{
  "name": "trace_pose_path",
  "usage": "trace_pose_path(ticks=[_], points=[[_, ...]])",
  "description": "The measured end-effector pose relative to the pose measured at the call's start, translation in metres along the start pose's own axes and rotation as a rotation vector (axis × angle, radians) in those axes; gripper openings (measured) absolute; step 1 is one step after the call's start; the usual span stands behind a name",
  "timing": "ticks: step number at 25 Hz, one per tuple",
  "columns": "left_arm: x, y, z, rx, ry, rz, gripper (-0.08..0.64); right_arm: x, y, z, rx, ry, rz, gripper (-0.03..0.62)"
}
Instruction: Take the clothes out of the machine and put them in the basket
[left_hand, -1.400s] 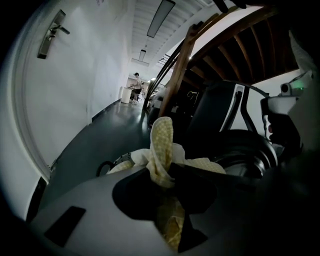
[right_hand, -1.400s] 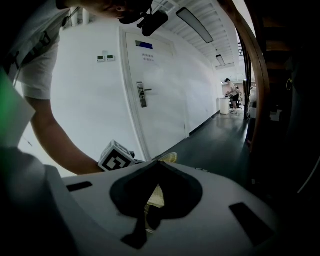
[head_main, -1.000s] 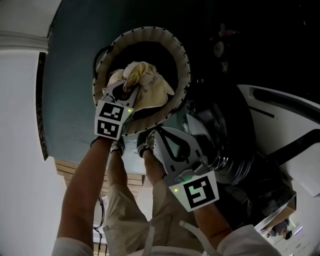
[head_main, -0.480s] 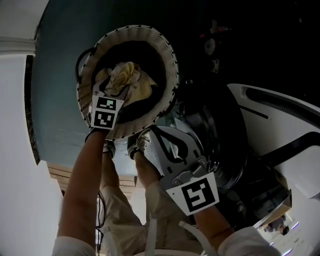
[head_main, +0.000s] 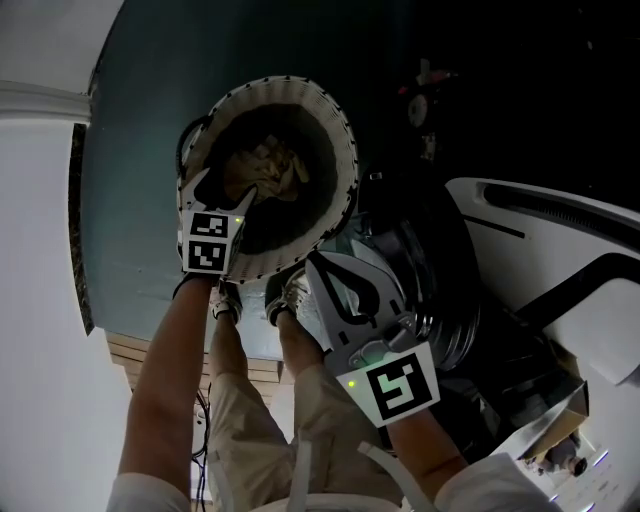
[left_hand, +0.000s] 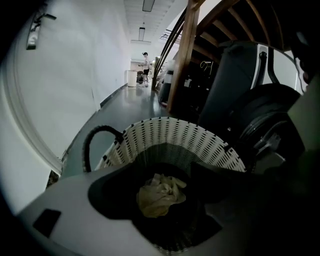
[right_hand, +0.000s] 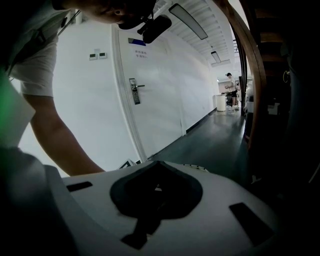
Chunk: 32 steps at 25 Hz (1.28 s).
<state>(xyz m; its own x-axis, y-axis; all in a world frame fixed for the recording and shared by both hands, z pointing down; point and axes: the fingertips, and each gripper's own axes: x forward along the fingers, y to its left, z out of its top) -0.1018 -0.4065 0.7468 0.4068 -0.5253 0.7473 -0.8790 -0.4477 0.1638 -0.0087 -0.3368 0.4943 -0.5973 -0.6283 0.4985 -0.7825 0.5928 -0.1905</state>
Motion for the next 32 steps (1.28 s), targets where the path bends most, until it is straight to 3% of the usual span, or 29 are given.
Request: trace_pose_path(ticks=[1,5,7,11,19,32], points=[[-0.006,0.0,0.005,-0.007,-0.005,-0.003,0.351,-0.003,0.001,0.007,-0.007,-0.005,-0.005,0.011],[-0.036,0.003,0.03,-0.027,-0.036,-0.011,0.154,-0.015,0.008,0.035,-0.028,-0.027,-0.033,0.011],[-0.057,0.006,0.045,-0.056,-0.059,-0.005,0.092,-0.022,0.014,0.049,-0.02,-0.038,-0.042,0.011],[-0.102,0.014,0.081,-0.126,-0.122,-0.009,0.026,-0.034,0.032,0.088,-0.025,-0.091,-0.045,0.011],[-0.202,0.019,0.141,-0.132,-0.199,-0.049,0.014,-0.07,0.068,0.175,-0.084,-0.165,-0.073,0.011],[-0.4,0.042,0.272,-0.239,-0.538,-0.044,0.014,-0.147,0.115,0.293,-0.221,-0.248,-0.139,0.011]])
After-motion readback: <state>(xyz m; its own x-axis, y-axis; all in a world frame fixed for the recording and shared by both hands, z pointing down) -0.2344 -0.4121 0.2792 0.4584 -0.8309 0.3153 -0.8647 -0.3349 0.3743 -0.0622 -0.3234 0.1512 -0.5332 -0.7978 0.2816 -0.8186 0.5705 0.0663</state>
